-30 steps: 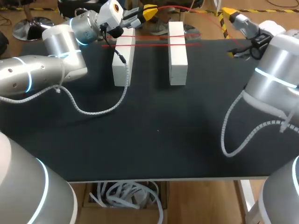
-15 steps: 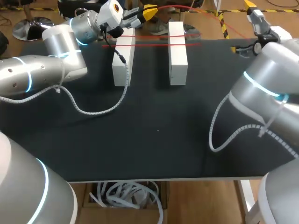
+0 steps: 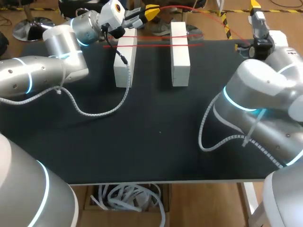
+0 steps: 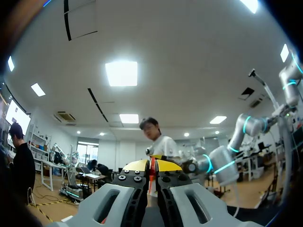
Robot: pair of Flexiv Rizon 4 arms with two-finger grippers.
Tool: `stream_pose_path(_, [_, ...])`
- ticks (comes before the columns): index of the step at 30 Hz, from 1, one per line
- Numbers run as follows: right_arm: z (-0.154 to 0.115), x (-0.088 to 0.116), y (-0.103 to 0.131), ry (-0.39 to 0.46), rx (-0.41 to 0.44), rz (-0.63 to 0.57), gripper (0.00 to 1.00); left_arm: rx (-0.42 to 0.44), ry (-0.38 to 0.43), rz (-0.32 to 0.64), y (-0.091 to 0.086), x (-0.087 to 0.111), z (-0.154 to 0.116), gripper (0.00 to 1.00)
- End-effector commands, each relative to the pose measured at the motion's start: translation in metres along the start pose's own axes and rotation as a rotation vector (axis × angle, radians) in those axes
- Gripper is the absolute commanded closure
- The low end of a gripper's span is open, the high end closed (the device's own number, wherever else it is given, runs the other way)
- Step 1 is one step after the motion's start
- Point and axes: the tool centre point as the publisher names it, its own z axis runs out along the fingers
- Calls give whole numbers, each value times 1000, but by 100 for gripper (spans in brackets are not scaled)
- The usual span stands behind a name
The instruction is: Grab the tape and strap the tape.
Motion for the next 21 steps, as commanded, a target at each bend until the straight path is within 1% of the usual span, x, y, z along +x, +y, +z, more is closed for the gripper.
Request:
stream_pose_path(1, [6,-1,-2,-1,-183,2,0,3,4,-1,1,-2,-1,100])
stream_pose_path(9, [7,-3,-2,-4,-174,7,0,3,4,-1,1,-2,-1,100])
stream_pose_path(13, [12,-2,0,7,-136,-26,0,3,4,-1,1,-2,-1,100])
stream_pose_path(21, [14,1,-1,22,-114,-32,0,3,4,-1,1,-2,-1,100])
